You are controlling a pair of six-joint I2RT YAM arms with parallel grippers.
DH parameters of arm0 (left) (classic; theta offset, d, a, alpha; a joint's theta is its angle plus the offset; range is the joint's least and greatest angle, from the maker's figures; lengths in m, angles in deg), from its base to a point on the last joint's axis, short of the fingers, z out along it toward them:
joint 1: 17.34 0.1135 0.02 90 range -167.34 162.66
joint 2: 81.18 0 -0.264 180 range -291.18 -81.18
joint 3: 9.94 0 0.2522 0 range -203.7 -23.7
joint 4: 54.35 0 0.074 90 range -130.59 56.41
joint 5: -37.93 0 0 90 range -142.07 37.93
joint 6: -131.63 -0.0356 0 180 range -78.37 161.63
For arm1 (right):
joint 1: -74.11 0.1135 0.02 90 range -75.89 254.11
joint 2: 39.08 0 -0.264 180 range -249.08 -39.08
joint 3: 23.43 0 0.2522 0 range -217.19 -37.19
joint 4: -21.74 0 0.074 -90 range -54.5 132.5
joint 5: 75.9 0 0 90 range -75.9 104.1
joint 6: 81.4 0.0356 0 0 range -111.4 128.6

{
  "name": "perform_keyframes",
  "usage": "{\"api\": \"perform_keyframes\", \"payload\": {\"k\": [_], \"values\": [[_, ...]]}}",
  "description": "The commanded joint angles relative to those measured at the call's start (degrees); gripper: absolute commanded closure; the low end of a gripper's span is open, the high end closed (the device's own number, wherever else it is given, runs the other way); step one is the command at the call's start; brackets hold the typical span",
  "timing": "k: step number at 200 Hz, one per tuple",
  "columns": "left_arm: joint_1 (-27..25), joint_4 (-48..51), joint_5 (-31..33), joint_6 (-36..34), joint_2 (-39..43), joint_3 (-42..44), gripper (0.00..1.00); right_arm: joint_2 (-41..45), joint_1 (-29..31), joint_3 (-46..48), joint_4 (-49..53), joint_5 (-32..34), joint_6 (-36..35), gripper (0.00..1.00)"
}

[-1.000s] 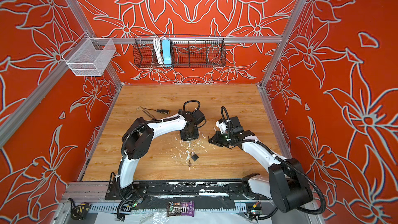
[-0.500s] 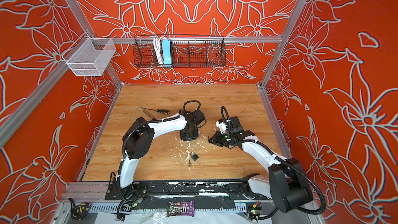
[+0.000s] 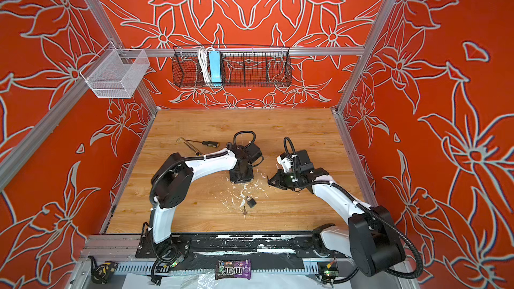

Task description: Unlock with the key

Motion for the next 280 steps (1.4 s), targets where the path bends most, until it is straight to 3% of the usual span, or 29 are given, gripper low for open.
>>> {"api": "perform_keyframes", "payload": {"k": [1, 75, 138, 190, 280], "values": [[-0.25, -6.50, 0.13, 4.63, 8.19, 5.82, 0.90, 2.23, 1.55, 0.18, -1.08, -0.53, 0.15, 1.00], [-0.25, -16.36, -0.25, 10.15, 22.83, 15.90, 0.96, 3.49, 9.31, 2.52, -11.34, 2.96, 7.42, 1.00], [-0.25, -19.72, 0.25, 11.76, 30.36, 19.64, 0.98, 1.60, 17.67, 1.67, -17.27, 10.23, 12.86, 1.00], [-0.25, -18.60, 0.51, 11.49, 32.72, 19.66, 0.98, -1.02, 22.71, 0.82, -23.00, 15.19, 17.29, 1.00], [-0.20, -15.26, 0.86, 8.75, 32.00, 17.06, 0.98, -3.38, 24.42, -1.77, -26.06, 14.21, 18.96, 1.00]]}}
